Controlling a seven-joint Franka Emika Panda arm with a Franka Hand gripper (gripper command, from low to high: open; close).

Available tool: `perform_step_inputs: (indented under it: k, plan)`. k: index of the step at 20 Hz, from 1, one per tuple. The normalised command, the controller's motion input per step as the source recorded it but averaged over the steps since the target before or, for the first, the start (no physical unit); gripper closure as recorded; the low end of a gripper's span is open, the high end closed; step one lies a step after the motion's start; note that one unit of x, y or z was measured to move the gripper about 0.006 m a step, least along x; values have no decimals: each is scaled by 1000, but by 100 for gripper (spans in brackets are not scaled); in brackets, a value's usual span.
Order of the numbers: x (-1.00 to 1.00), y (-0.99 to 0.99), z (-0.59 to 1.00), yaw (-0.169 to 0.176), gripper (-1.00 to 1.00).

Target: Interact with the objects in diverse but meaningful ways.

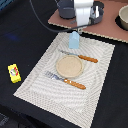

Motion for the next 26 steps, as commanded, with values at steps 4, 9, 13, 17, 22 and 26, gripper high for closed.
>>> perform_step_inputs:
  k: [4,9,13,17,22,26]
  plan:
    - [-563,-525,75,-11,-100]
    - [-592,-638,-163,-21,-100]
    - [-528,-682,-186,-31,-100]
    - [-515,-698,-272,-22,-100]
    - [-514,-729,-382,-10,-100]
    - [-572,-714,-486,-13,-100]
